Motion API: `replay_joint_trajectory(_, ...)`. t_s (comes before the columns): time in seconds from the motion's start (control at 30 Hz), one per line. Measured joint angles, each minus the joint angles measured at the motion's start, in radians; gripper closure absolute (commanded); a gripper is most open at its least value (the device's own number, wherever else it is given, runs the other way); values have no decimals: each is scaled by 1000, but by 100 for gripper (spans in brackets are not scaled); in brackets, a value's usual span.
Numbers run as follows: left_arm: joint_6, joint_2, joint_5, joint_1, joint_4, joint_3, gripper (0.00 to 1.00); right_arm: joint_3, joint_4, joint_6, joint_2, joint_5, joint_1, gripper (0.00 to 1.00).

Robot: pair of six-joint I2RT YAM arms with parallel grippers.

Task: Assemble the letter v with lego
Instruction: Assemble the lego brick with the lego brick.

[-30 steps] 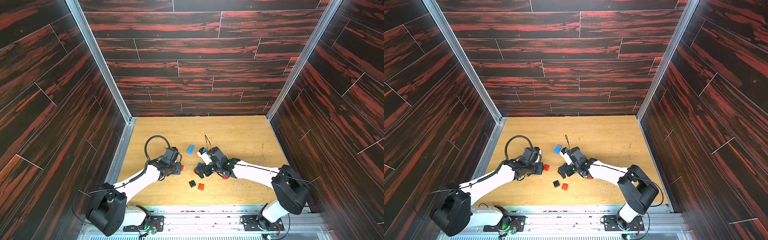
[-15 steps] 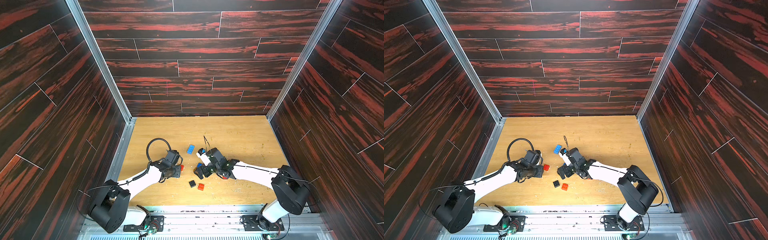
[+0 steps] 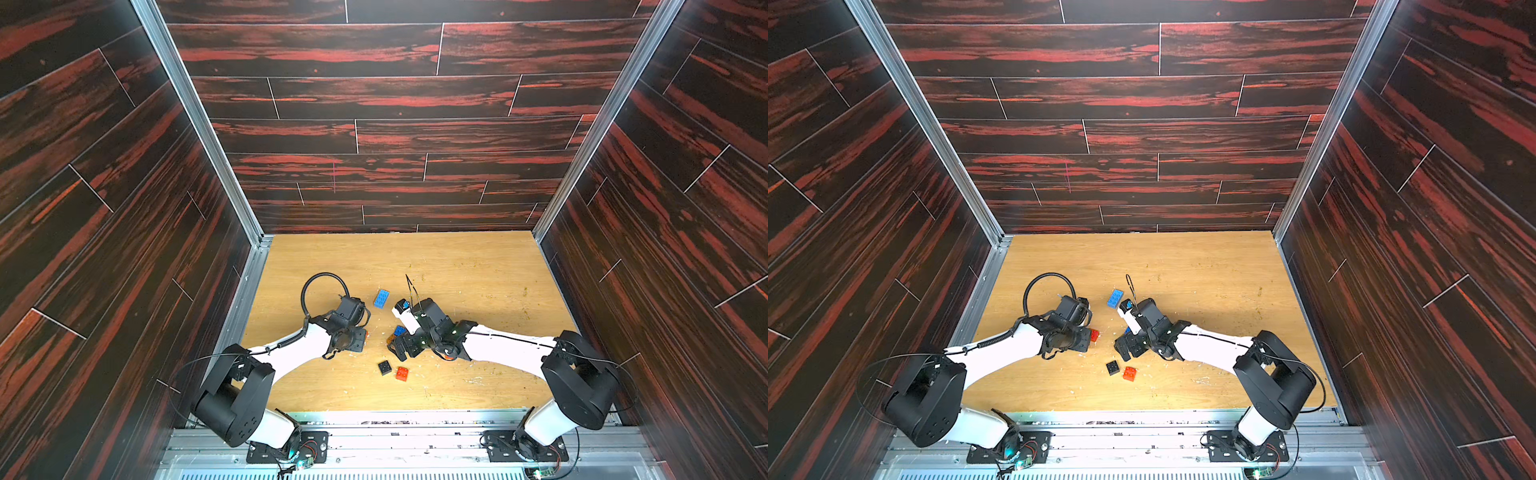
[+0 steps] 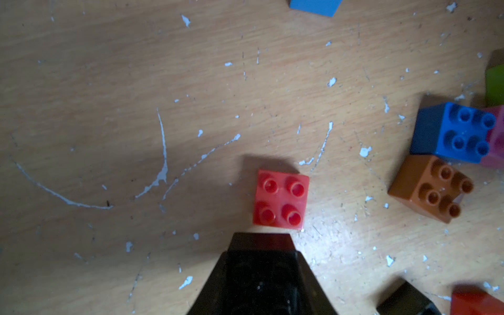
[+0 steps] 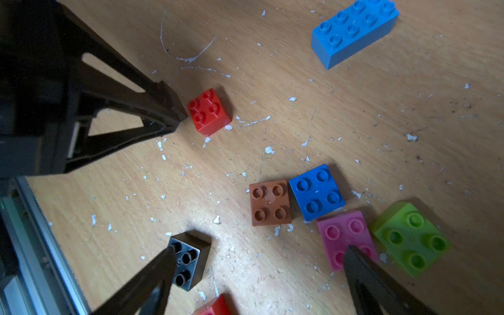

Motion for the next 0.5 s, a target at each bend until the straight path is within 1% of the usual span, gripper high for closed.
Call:
replay_joint_trajectory(0.13, 13, 37, -5, 0, 2, 23, 81, -1, 0, 0, 1, 1, 0, 1)
replay_joint_trajectory(0.5, 29, 66, -6, 0, 15, 45, 81, -1, 1, 0, 18, 1, 0, 2)
